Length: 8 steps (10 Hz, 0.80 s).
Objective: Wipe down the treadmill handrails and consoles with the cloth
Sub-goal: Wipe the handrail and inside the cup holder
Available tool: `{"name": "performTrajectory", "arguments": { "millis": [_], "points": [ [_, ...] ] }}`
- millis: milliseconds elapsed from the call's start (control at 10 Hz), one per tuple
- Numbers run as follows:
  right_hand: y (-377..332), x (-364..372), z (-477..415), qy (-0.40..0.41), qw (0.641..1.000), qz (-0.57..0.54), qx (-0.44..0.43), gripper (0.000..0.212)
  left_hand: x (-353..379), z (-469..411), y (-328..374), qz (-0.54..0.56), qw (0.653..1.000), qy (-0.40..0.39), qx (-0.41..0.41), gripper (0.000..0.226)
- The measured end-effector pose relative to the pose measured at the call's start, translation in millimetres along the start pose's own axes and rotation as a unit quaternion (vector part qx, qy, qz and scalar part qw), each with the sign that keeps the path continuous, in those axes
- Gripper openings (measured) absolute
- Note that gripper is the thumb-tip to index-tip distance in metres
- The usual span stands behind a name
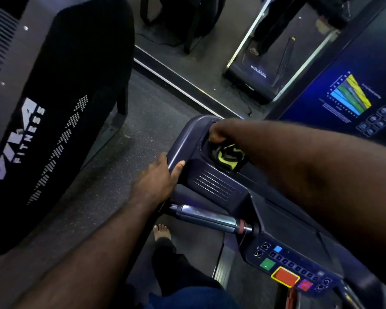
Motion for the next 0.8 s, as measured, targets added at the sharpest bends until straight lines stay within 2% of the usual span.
{"name": "performTrajectory", "arguments": {
  "millis": [100,200,300,400,500,600,700,800],
  "points": [
    [-8,-5,5,-0.023,0.999,-0.013,0.018,0.035,3,-5,0,0.008,1.0,-0.004,-0.001,0.064],
    [-3,1,-16,0.023,0.991,-0.121,0.051,0.043,5,-9,2,0.023,1.0,-0.016,-0.003,0.065],
    [5,4,-18,0.093,0.973,-0.178,0.117,0.056,7,-11,4,0.026,0.999,-0.025,-0.003,0.069],
    [6,6,-8,0.175,0.917,-0.319,0.164,0.06,6,-11,2,0.025,0.999,-0.037,-0.003,0.077],
    [9,12,6,0.234,0.799,-0.525,0.177,0.062,5,-9,2,0.035,0.999,-0.038,0.002,0.078],
    [7,34,31,0.248,0.601,-0.745,0.15,0.041,6,-9,1,0.038,0.999,-0.04,0.0,0.077],
    [2,41,51,0.24,0.542,-0.794,0.133,0.016,5,-9,1,0.034,0.998,-0.045,-0.004,0.08],
    [2,45,65,0.126,0.438,-0.889,0.039,0.026,3,-7,2,0.031,0.998,-0.048,-0.008,0.083]
  ]
}}
Point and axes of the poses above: each hand's wrist, its own z-axis away from the middle knuckle, its own x-axis out of the palm, y = z × x, the point moved 2 cm from there along -z, towards the middle knuckle, and after that the axes turned 6 degrees about -z, right-handed, at the moved point
